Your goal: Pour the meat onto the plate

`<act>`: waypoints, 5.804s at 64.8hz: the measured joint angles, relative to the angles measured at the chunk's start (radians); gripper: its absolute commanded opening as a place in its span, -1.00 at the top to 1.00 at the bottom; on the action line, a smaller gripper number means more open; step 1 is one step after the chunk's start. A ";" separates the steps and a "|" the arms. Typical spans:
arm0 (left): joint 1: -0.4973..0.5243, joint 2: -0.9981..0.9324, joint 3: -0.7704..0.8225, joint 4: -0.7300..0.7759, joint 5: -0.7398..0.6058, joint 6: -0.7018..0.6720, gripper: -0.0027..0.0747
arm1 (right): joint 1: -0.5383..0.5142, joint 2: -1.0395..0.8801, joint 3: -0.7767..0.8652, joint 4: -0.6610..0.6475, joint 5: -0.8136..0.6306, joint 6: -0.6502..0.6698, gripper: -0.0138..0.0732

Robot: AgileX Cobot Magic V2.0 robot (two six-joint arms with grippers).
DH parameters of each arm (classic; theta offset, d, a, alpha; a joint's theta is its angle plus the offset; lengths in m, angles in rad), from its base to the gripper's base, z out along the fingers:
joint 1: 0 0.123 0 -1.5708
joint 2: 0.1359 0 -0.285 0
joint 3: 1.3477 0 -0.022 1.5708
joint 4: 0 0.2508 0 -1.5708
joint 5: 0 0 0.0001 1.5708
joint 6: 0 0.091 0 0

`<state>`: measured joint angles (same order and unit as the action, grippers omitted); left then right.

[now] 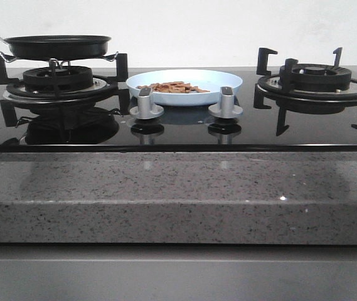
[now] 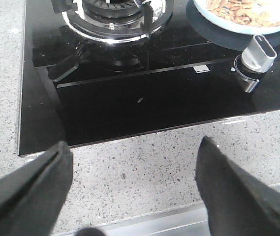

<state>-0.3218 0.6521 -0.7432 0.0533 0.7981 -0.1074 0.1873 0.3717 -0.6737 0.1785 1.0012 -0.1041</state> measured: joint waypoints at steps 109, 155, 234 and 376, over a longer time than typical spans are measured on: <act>0.162 -0.324 0.271 -0.068 -0.248 0.000 0.98 | 0.000 -0.050 0.025 -0.038 0.062 0.004 0.84; 0.239 -0.655 0.745 -0.109 -0.767 0.000 0.98 | 0.000 -0.050 0.025 -0.040 0.064 0.004 0.84; 0.230 -0.655 0.745 -0.119 -0.837 0.079 0.98 | 0.000 -0.050 0.025 -0.040 0.068 0.004 0.84; 0.230 -0.655 0.745 -0.121 -0.843 0.079 0.98 | -0.157 -0.382 0.699 -0.141 -0.979 0.083 0.84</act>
<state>-0.0922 -0.0027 0.0017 -0.0672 -0.0452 -0.0280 0.0299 -0.0106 0.0254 0.0379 0.0227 -0.0210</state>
